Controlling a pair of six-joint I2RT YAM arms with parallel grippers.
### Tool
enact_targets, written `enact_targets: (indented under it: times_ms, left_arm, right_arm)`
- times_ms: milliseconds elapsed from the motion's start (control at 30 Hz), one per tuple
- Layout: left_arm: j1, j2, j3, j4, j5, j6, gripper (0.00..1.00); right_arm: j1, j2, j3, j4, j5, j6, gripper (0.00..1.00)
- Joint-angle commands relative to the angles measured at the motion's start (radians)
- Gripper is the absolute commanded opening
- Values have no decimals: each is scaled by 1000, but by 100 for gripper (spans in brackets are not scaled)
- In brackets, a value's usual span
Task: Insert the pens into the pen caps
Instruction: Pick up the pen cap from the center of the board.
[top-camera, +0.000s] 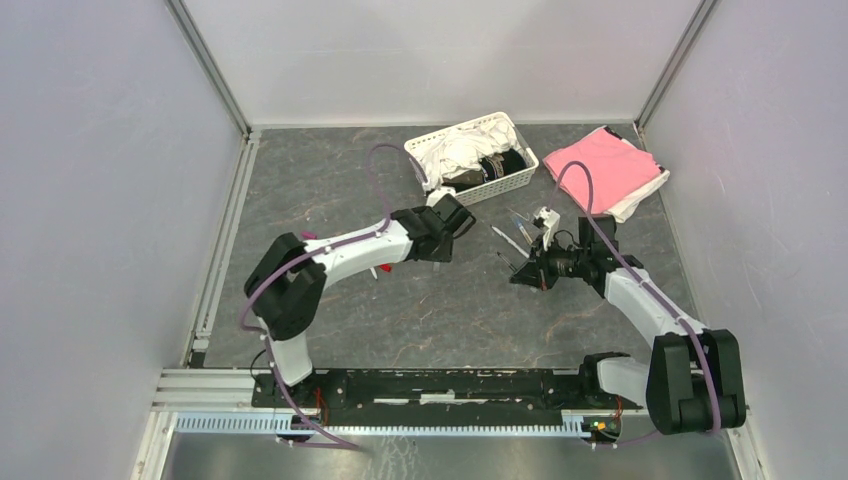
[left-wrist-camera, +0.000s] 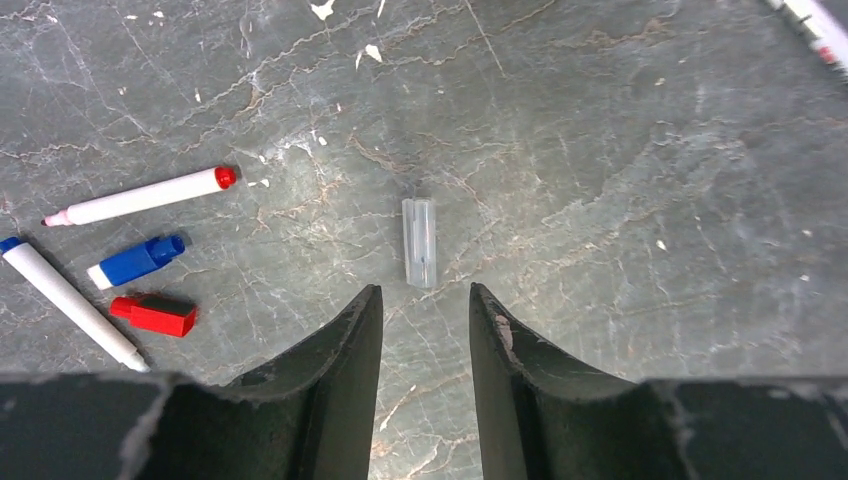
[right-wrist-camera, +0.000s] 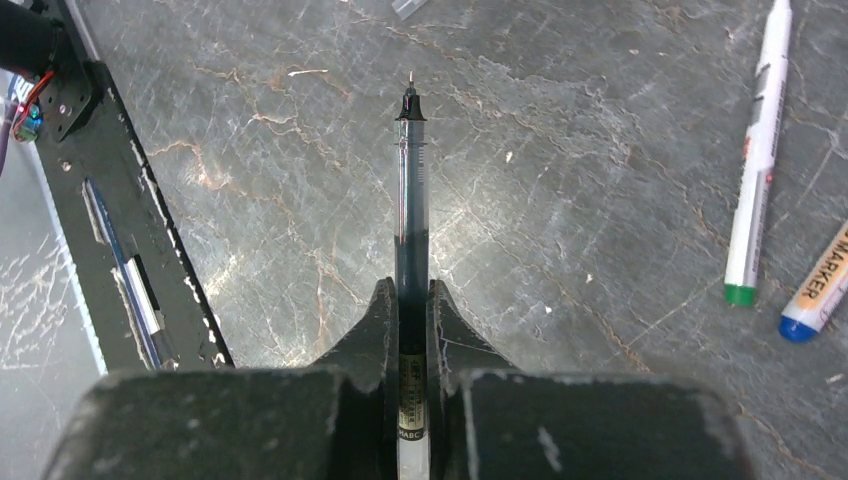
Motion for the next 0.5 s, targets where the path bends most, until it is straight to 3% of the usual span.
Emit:
enact_targets:
  times_ms: [0,133,467]
  left_arm:
    - [-33,81,119,-85,-122,-26,43]
    - [-42,161,189,-163,-171,-15,38]
    - [-42,211,199,-167,-171,1,38]
  right_arm:
    - [-25,-44,-28,71,-16,95,0]
    - [-35,-56,-42,86,-16,103,0]
    - [-41,-44,-57,111,-25,121,0]
